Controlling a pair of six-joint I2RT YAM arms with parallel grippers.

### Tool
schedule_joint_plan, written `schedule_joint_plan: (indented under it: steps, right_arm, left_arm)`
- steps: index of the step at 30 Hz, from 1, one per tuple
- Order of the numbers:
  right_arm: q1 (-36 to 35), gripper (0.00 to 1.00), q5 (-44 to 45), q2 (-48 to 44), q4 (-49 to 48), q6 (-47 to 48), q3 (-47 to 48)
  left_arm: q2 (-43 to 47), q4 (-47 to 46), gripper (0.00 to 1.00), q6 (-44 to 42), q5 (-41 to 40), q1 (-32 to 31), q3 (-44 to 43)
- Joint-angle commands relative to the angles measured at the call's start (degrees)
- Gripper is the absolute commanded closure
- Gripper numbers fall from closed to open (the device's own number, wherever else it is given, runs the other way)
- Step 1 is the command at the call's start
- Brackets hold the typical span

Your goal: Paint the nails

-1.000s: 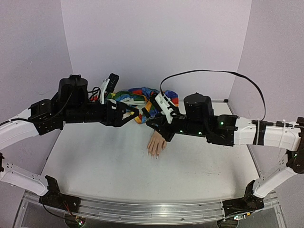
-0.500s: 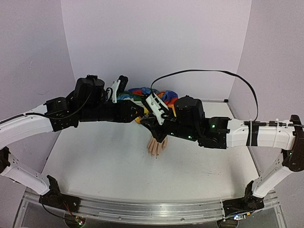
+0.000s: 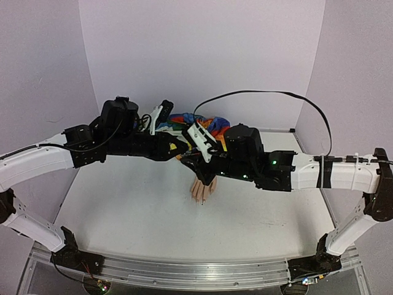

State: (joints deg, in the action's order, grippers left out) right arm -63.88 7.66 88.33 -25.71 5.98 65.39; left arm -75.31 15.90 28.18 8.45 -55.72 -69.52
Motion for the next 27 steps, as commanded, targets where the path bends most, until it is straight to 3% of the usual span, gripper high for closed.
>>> schedule_joint_plan:
  steps: [1, 3, 5, 8, 13, 16, 20, 23, 27]
  right_arm:
    - [1.73, 1.00, -26.49, -5.84, -5.29, -1.71, 0.79]
    - [3.63, 1.00, -50.39, -7.93, -6.55, -3.64, 0.68]
    - [3.83, 1.00, -65.03, -8.34, -9.54, -9.07, 2.48]
    - [3.70, 1.00, -70.13, -7.67, -13.05, -15.17, 4.61]
    - [3.78, 1.00, -64.73, -9.47, -11.84, -14.25, 3.01]
    - [3.83, 1.00, -56.17, -10.12, -4.38, -7.92, 3.49]
    - [3.85, 1.00, -39.86, -11.35, -0.05, -0.25, 0.60]
    - [3.75, 1.00, -30.70, -11.03, -0.94, 3.25, -1.17]
    - [3.62, 1.00, -19.32, -8.52, -2.71, 3.87, -0.51]
  left_arm:
    - [0.27, -8.53, 1.00, -12.09, 32.65, -0.92, -1.00]
    - [1.57, -8.93, 1.00, -17.19, 47.54, -1.16, -0.26]
    - [3.36, -9.04, 1.00, -20.80, 57.07, -1.25, 0.48]
    - [4.85, -9.05, 1.00, -23.68, 61.97, -1.24, 0.34]
    - [5.25, -9.07, 0.99, -22.72, 55.89, -1.23, -0.47]
    - [6.46, -9.00, 0.82, -18.99, 43.57, -1.15, 0.98]
    - [11.38, -8.26, 0.37, -14.07, 28.15, -1.05, 4.57]
    - [14.23, -8.17, 0.15, -10.69, 20.80, -1.10, 6.20]
    - [15.32, -6.86, 0.09, -3.54, 7.11, -1.07, 6.54]
